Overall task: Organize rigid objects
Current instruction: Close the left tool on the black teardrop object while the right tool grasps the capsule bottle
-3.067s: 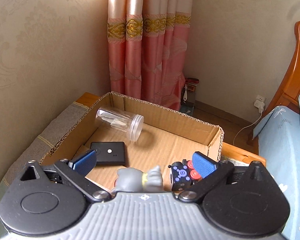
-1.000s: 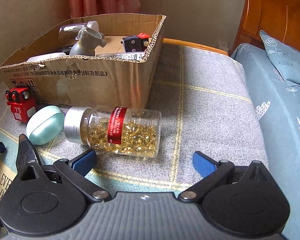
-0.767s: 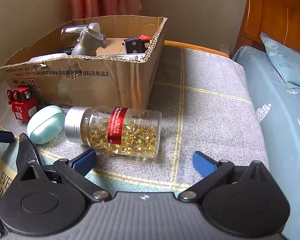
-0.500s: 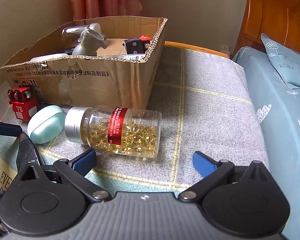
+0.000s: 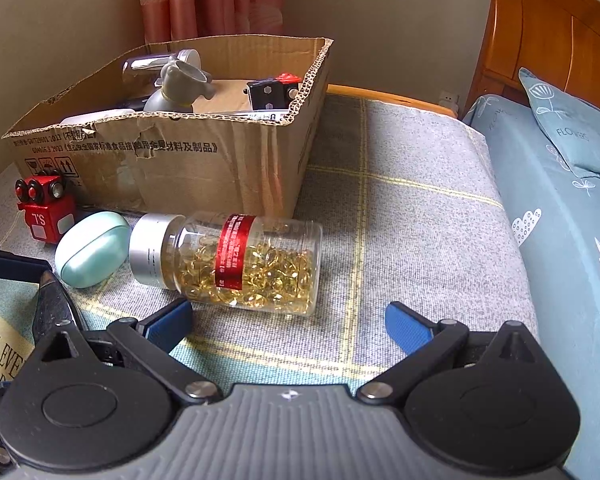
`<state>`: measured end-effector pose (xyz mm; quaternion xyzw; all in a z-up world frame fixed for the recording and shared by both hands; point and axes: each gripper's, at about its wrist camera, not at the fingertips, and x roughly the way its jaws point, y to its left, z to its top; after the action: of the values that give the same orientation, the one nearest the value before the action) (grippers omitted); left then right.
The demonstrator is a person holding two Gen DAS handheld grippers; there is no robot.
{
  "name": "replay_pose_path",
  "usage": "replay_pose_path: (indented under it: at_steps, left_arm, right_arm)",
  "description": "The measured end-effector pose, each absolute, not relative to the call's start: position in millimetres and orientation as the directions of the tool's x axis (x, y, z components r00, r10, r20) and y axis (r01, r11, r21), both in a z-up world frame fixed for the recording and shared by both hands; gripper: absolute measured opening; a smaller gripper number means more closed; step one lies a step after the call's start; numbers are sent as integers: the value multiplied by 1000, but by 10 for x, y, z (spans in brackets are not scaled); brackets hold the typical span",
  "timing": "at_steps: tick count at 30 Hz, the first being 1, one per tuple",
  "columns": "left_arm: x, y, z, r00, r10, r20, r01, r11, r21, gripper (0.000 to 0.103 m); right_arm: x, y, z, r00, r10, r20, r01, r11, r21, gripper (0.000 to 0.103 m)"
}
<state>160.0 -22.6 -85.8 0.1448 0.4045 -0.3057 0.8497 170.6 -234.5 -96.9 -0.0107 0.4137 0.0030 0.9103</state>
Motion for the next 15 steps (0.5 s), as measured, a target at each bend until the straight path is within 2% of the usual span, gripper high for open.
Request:
replay_pose_path:
  at_steps: [15]
  left_arm:
    - [1389, 196, -840, 530, -278, -801, 456, 890, -7, 90]
  right_arm:
    - [1705, -2124, -964, 663, 37, -748, -62, 998, -5, 103]
